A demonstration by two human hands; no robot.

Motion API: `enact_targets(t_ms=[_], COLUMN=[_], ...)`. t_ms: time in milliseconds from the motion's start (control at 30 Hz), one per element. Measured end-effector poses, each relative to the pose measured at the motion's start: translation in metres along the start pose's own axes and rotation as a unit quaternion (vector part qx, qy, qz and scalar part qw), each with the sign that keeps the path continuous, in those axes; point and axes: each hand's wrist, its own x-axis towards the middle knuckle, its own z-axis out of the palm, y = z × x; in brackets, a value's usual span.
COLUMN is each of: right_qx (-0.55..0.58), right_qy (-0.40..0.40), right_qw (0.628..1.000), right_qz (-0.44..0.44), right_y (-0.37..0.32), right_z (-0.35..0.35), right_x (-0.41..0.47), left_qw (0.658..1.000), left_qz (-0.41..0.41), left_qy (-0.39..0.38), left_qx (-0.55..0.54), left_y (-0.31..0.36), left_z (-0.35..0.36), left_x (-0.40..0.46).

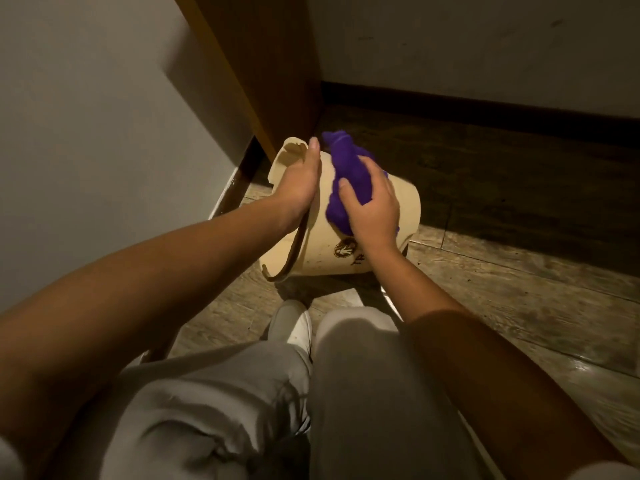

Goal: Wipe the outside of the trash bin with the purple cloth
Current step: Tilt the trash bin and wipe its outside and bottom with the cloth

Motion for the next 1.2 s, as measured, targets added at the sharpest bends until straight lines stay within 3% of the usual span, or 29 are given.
enact_targets(t_ms=[100, 300, 367, 500, 567, 700, 800, 867, 967, 1033, 1100, 1200], right_qx=[0.002, 0.05, 0.067, 0.035, -0.003, -0.021, -0.012, -0.005, 0.033, 0.066, 0.097, 0.142], right_qy=[0.031, 0.057, 0.024, -0.062, -0.06, -0.037, -0.02, 0.012, 0.061, 0.068, 0.063, 0.047], right_qw=[0.998, 0.983, 0.987, 0.997, 0.997, 0.997, 1.0, 0.999, 0.985, 0.971, 0.968, 0.975], right_qz=[0.051, 0.166, 0.145, -0.005, -0.053, -0.059, -0.009, 0.046, 0.16, 0.219, 0.221, 0.161], right_y=[0.023, 0.037, 0.021, -0.017, -0.02, -0.004, 0.011, 0.024, 0.046, 0.052, 0.045, 0.015], right_z=[-0.014, -0.031, -0.024, 0.009, 0.02, 0.019, 0.012, 0.0, -0.019, -0.024, -0.023, -0.015], right_x=[-0.001, 0.013, 0.011, -0.014, -0.019, -0.012, -0.008, -0.006, 0.004, 0.01, 0.011, 0.011], left_qw=[0.999, 1.0, 0.999, 0.995, 0.992, 0.996, 1.0, 1.0, 0.995, 0.989, 0.981, 0.986], left_qz=[-0.007, -0.008, -0.023, -0.018, -0.019, -0.007, 0.004, 0.0, 0.022, 0.017, 0.026, 0.065], left_qy=[0.031, 0.022, 0.017, 0.014, 0.017, -0.024, -0.012, -0.014, -0.097, -0.14, -0.161, -0.128], left_qx=[0.016, -0.004, -0.023, -0.1, -0.122, -0.083, 0.023, 0.013, -0.007, 0.051, 0.106, 0.09], left_y=[-0.004, -0.001, 0.001, 0.002, 0.001, 0.002, 0.001, 0.001, 0.004, -0.001, -0.011, -0.017], left_z=[0.0, 0.007, 0.005, 0.0, -0.004, -0.014, -0.017, -0.021, -0.02, -0.009, 0.006, 0.015], left_x=[-0.002, 0.003, 0.008, 0.014, 0.014, 0.015, 0.011, 0.012, 0.013, 0.01, 0.005, 0.015])
